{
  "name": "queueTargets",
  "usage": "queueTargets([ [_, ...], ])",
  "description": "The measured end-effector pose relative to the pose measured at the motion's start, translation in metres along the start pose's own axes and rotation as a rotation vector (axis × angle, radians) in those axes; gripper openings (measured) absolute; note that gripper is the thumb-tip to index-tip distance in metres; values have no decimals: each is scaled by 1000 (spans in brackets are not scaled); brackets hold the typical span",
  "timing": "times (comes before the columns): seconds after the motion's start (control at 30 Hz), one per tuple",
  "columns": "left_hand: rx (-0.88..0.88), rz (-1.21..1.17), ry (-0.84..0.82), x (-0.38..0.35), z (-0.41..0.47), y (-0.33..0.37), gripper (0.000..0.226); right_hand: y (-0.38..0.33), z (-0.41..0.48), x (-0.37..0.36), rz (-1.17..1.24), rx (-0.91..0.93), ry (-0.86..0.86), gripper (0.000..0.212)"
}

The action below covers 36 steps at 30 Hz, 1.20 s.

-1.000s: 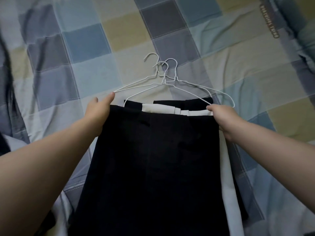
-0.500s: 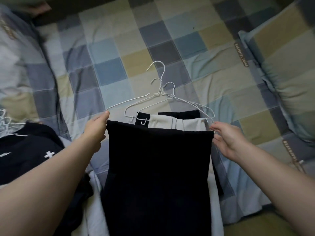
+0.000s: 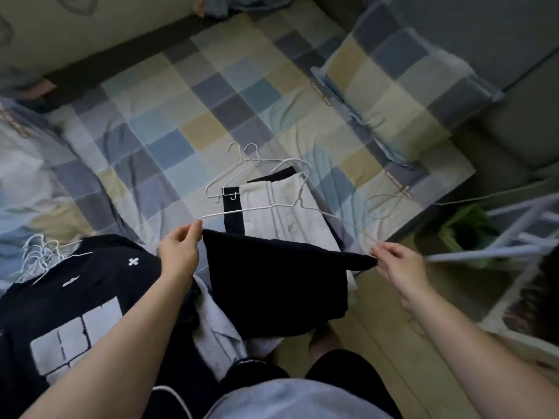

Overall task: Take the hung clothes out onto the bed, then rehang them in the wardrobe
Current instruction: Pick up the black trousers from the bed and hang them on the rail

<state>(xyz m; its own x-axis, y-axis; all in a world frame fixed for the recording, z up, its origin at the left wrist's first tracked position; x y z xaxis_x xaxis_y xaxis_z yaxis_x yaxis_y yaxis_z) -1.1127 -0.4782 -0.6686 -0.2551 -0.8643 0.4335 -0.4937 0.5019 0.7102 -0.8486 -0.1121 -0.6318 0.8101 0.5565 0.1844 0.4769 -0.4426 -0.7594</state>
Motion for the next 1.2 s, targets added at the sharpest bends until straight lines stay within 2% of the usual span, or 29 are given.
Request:
queueTargets([
  [0.17, -199, 96, -191, -29, -51, 50, 18, -10, -82, 83, -98, 191, 117, 16],
  [0.37, -406, 199, -447, -108, -121, 98, 22, -4, -172, 154, -179, 288, 230, 14],
  [0.5, -551, 298, -669, -173, -193, 110, 16, 2, -225, 188, -107, 317, 262, 8],
  [0.6, -655, 361, -763, -215, -248, 113, 19, 11, -262, 219, -42, 333, 330, 5],
  [0.9, -935, 434, -1050, -311, -460, 90, 14, 60, -382, 345, 151, 417, 518, 11],
  [1.03, -971, 450, -1171, -341, -560, 54, 14, 99, -438, 407, 268, 431, 555, 18],
  [1.2, -1010, 544, -1323, -377, -682, 4, 31, 157, -496, 484, 542, 424, 531, 21],
])
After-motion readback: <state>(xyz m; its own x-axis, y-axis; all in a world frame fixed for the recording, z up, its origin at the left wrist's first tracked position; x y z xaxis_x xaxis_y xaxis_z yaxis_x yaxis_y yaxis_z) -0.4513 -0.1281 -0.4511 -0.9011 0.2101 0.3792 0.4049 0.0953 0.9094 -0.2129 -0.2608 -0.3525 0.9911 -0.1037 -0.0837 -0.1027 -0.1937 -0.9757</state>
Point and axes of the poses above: each hand's wrist, its own z-axis towards the middle knuckle, its own x-axis out of the back of the hand, y = z × x, the point moved 8 cm from there along z, towards the middle knuckle, and after that the axes turned 8 degrees about z, right-handed, at the moved point
